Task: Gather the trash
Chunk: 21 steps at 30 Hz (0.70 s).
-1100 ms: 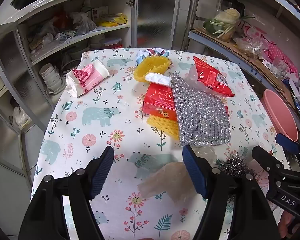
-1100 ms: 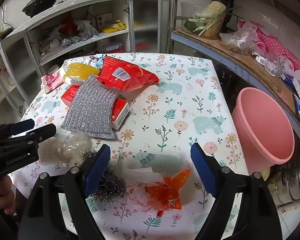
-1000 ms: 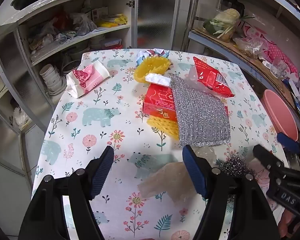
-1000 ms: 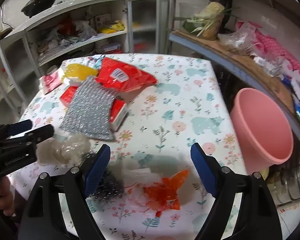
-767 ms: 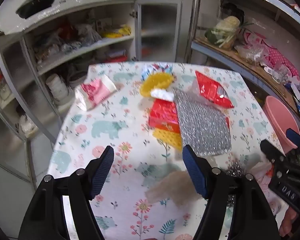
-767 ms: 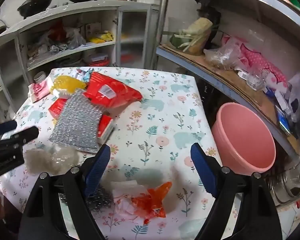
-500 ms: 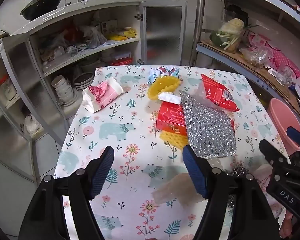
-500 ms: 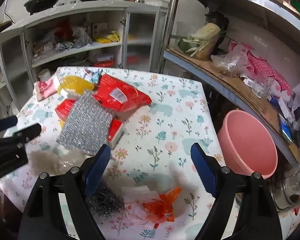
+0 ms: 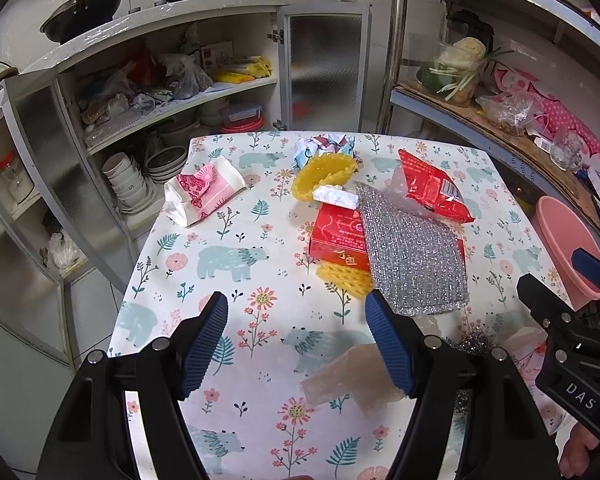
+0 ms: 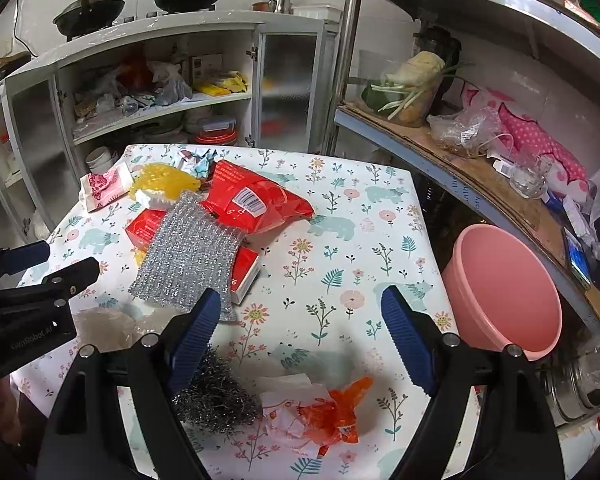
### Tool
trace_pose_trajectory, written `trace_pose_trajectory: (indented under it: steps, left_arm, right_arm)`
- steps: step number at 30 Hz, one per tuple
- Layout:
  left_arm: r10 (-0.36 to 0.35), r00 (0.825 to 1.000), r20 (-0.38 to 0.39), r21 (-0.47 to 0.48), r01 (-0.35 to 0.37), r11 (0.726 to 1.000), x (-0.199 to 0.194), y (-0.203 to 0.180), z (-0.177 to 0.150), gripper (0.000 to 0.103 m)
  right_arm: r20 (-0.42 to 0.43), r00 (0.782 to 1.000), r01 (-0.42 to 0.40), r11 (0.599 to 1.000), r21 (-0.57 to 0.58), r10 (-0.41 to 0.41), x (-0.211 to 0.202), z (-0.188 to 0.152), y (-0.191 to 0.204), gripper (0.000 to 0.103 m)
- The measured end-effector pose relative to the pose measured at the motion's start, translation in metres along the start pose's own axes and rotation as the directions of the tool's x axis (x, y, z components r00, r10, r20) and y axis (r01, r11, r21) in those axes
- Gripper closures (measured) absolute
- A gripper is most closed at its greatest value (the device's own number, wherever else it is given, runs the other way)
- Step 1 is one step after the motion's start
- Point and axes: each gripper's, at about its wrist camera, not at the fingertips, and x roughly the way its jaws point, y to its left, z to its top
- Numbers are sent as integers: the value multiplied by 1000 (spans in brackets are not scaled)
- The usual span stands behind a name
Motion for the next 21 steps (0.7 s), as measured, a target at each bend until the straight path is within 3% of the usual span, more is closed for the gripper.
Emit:
trace_pose_trajectory:
  steps: [21]
  left_arm:
    - [4,1000,13,5,-4,1000,-6,-2,0,33]
  right_arm:
    - [15,999,29,1000,-7,-29,-5,-2,0,20]
